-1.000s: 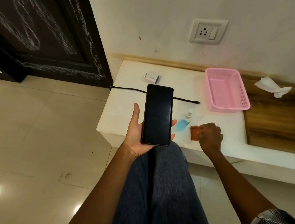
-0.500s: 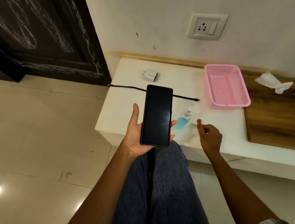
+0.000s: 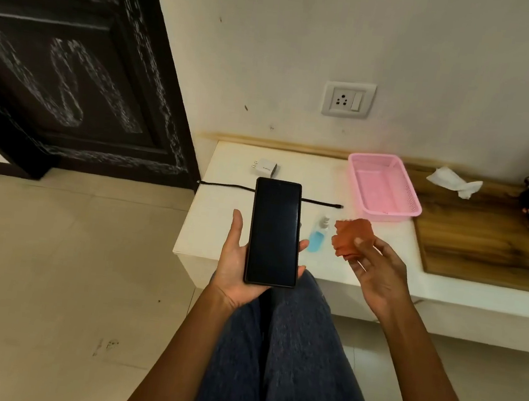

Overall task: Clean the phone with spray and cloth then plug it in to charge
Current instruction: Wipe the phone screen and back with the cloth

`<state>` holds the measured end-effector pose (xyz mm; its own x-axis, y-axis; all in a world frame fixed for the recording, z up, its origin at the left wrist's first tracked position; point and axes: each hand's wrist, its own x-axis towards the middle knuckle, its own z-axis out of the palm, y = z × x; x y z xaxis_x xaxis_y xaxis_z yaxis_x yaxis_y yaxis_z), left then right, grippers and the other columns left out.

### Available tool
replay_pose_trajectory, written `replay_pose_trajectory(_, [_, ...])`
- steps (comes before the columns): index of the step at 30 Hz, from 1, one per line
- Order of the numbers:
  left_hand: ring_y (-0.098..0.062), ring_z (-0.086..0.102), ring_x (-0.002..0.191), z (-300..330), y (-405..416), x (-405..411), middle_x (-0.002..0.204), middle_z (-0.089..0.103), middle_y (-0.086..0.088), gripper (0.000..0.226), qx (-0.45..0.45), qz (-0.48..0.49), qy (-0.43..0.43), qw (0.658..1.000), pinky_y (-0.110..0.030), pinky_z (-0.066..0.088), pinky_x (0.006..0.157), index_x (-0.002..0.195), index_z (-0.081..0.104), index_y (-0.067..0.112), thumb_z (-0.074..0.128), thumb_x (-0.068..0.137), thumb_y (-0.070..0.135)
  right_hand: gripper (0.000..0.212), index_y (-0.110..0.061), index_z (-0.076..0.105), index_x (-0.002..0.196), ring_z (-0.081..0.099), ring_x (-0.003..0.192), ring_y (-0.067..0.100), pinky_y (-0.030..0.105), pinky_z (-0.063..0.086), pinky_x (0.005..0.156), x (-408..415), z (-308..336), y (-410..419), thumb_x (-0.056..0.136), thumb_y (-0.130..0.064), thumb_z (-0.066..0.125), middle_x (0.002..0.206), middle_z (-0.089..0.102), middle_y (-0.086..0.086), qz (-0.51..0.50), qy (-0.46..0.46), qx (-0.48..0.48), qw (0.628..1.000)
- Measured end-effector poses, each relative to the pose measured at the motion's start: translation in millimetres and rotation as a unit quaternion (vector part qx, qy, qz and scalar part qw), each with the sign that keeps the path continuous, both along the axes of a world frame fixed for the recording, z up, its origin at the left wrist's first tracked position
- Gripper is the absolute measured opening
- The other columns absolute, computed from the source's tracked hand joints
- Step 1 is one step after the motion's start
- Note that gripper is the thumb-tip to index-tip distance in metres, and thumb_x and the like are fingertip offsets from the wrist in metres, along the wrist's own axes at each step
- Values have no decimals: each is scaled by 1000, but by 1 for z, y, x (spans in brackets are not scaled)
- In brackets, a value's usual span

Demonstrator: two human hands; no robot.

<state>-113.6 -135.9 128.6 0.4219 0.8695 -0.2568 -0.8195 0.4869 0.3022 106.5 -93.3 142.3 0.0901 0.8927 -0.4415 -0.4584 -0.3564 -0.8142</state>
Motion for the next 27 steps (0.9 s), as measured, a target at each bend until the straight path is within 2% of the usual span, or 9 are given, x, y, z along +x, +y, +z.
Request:
replay_pose_trajectory(7, [-37, 45, 131, 15, -22, 1, 142, 49, -15, 93, 30, -8, -13, 999, -56, 34, 107, 141, 44, 15, 65, 69, 70, 13, -18, 62, 90, 65, 87, 20, 26, 53, 72, -27, 40, -21, 81, -11, 67, 94, 67, -2, -7, -42, 66, 997])
replay_pose_trajectory(10, [-36, 44, 132, 20, -28, 3, 141, 50, -15, 92, 45, -23, -10, 999, -56, 27, 112, 139, 46, 14, 63, 70, 72, 12, -25, 62, 84, 65, 82, 18, 23, 52, 70, -37, 53, -25, 79, -19, 71, 86, 67, -8, -43, -126, 110, 985])
replay_pose_trajectory(12, [-36, 43, 133, 23, -30, 3, 141, 50, -15, 90, 55, -31, -6, 998, -56, 20, 115, 137, 49, 14, 62, 70, 72, 13, -30, 61, 79, 64, 77, 14, 19, 51, 67, -43, 61, -26, 79, -22, 71, 80, 65, -15, -62, -200, 154, 966])
replay_pose_trajectory(15, [-36, 42, 133, 26, -31, 5, 140, 51, -15, 89, 65, -35, 1, 997, -55, 22, 114, 136, 51, 14, 62, 69, 73, 16, -34, 59, 76, 63, 73, 6, 14, 49, 67, -52, 70, -23, 81, -23, 70, 76, 63, -20, -71, -299, 227, 924])
replay_pose_trajectory(18, [-36, 44, 132, 29, -31, 9, 141, 51, -15, 91, 67, -30, 6, 997, -55, 33, 107, 138, 48, 15, 61, 69, 73, 6, -23, 64, 91, 58, 77, 0, 1, 43, 65, -62, 75, -20, 86, -21, 65, 90, 61, -8, -49, -402, 291, 867])
replay_pose_trajectory(20, [-36, 46, 130, 30, -30, 12, 141, 50, -15, 93, 55, -23, 4, 998, -55, 42, 100, 140, 46, 14, 59, 70, 74, 17, -14, 68, 104, 56, 79, -2, -4, 41, 68, -69, 78, -17, 88, -15, 61, 96, 61, -8, -21, -448, 326, 832])
replay_pose_trajectory(22, [-35, 51, 126, 29, -30, 14, 139, 52, -16, 93, 40, -17, 12, 999, -53, 48, 93, 139, 47, 13, 53, 72, 76, 24, -12, 66, 113, 57, 92, 3, 5, 42, 83, -76, 80, -17, 90, -9, 57, 105, 64, -3, 21, -476, 351, 806])
replay_pose_trajectory(24, [-35, 55, 122, 28, -29, 14, 135, 55, -18, 93, 26, -13, 19, 999, -52, 50, 91, 137, 49, 11, 47, 73, 78, 29, -10, 62, 119, 57, 107, 16, 22, 43, 95, -80, 78, -17, 92, -5, 54, 116, 64, 6, 50, -505, 360, 783])
replay_pose_trajectory(27, [-35, 61, 113, 24, -28, 13, 126, 61, -20, 92, 8, -3, 26, 1000, -50, 52, 87, 136, 51, 11, 45, 73, 77, 32, -6, 59, 122, 54, 117, 30, 34, 38, 101, -82, 72, -19, 90, -4, 55, 125, 60, 14, 73, -554, 366, 745])
